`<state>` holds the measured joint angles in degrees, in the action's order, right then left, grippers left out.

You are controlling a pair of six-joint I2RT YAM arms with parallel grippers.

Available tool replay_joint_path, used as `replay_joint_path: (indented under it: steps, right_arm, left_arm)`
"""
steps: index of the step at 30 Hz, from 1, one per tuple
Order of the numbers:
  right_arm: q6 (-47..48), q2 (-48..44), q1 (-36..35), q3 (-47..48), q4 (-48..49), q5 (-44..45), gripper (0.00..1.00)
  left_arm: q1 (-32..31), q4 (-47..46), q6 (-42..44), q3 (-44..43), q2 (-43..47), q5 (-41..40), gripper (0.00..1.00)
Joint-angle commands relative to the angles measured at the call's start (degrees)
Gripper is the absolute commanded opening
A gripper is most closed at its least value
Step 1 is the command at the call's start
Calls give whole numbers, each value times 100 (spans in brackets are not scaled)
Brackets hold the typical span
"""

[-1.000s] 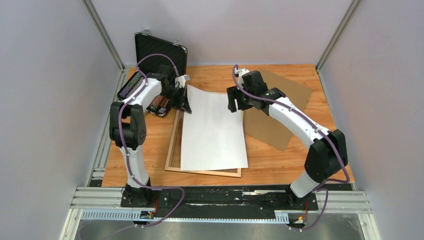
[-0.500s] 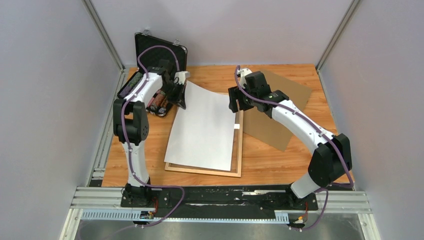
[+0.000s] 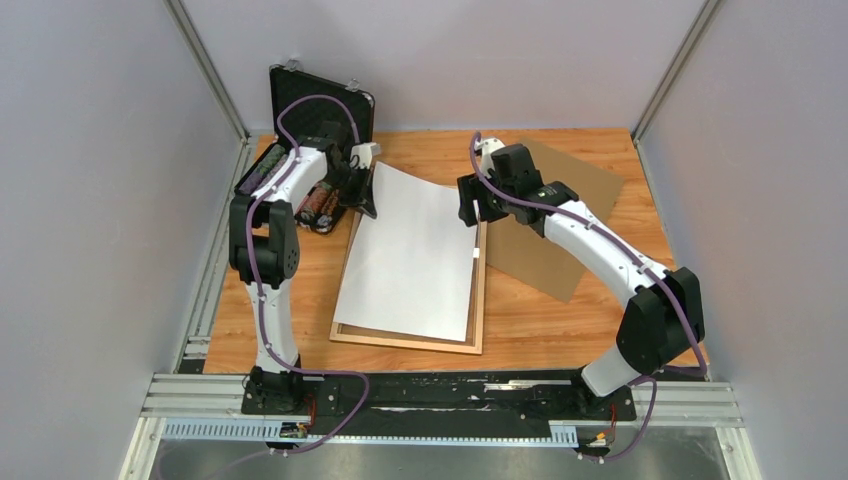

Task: Put the photo into the frame

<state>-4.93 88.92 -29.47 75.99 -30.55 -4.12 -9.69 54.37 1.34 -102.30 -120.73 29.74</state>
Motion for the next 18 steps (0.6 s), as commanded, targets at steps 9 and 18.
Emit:
replay_joint_path:
  steps: [9, 18]
  right_arm:
    - [-15, -337, 168, -73, 268, -183, 68]
    - [-18, -361, 174, -84, 274, -194, 68]
  left_arm:
    - [-41, -332, -578, 365, 212, 44, 0]
    - [-41, -376, -577, 351, 198, 40, 0]
